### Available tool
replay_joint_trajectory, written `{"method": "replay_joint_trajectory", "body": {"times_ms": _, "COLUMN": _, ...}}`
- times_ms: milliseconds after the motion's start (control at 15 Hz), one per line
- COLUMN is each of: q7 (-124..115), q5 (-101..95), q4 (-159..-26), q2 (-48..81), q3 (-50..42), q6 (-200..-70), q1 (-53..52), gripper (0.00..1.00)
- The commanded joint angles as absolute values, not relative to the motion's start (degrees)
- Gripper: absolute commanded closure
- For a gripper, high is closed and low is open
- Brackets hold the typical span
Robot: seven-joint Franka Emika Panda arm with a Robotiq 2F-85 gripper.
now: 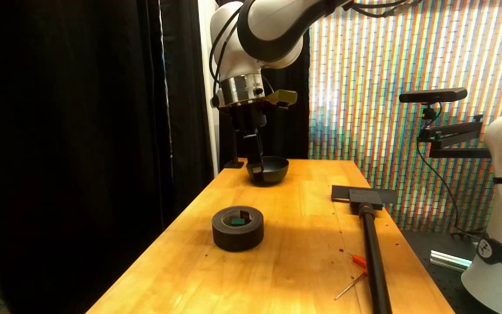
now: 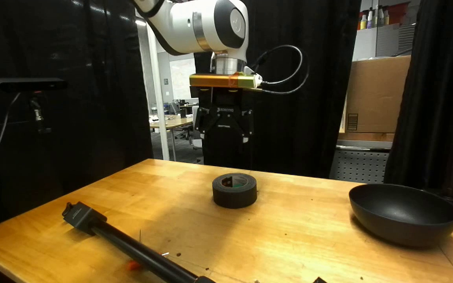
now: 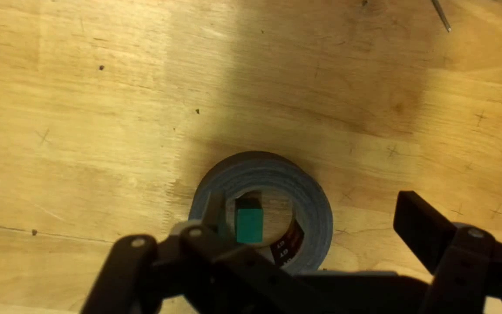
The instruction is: Slide the tape to the left
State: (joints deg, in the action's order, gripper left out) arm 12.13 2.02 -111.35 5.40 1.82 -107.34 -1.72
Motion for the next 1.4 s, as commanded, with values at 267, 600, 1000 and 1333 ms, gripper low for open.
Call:
{"method": "replay_joint_trajectory", "body": {"times_ms": 267, "q7": 15.86, "q5": 3.34, "q4": -105.56, "q2": 12.21, "q3": 2.75, "q6": -106.79, "q1": -1.23, "gripper": 0.0}}
{"method": "replay_joint_trajectory", "body": {"times_ms": 600, "q7": 15.55, "q5": 3.39, "q4": -103.34, "q2": 15.31, "q3": 3.89, "q6": -106.43, "q1": -1.5, "gripper": 0.0}}
{"method": "replay_joint_trajectory", "body": {"times_ms": 1000, "q7": 13.48, "q5": 2.68, "q4": -101.83, "q2": 19.44, "q3": 4.9, "q6": -107.12, "q1": -2.34, "gripper": 0.0}}
{"method": "replay_joint_trajectory", "body": {"times_ms": 1333, "q7": 13.25, "q5": 2.64, "q4": -101.4, "q2": 22.19, "q3": 5.3, "q6": -106.71, "q1": -2.99, "gripper": 0.0}}
